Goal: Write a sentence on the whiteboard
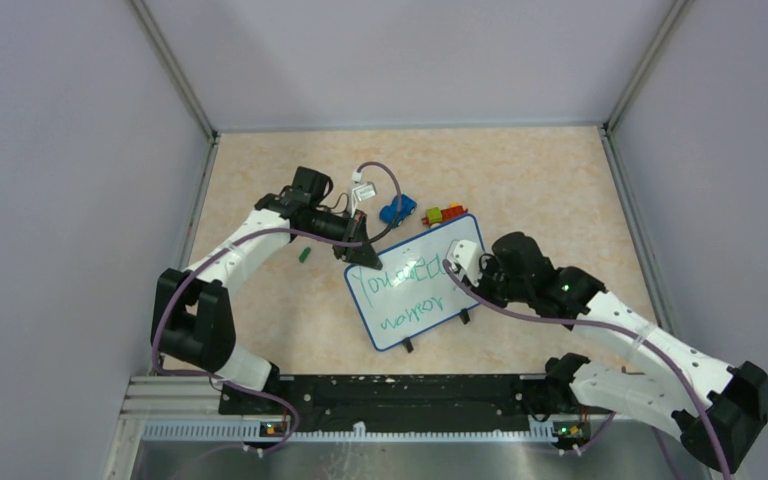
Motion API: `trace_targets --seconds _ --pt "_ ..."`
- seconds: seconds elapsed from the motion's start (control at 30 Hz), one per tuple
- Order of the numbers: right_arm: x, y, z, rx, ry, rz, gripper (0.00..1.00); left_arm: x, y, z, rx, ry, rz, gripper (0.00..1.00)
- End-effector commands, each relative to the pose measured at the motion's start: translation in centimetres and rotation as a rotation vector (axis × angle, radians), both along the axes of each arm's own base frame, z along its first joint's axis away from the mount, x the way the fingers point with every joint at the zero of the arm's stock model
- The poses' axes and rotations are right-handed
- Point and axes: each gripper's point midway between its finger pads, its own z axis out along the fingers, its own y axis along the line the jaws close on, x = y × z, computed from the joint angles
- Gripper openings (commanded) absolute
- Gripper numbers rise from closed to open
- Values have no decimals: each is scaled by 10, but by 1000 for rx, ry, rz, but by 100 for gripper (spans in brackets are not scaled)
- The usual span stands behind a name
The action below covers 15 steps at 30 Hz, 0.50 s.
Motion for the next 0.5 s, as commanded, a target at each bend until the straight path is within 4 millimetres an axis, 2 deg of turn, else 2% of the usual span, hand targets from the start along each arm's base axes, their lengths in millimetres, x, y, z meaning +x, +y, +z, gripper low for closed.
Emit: trace_targets --seconds 0.0,0.47 --pt "2 4 12 41 -19 5 0 4 -1 -4 16 -27 -6 0" --pt "12 4 2 13 -39 -11 0 4 -2 -6 19 -22 -5 0"
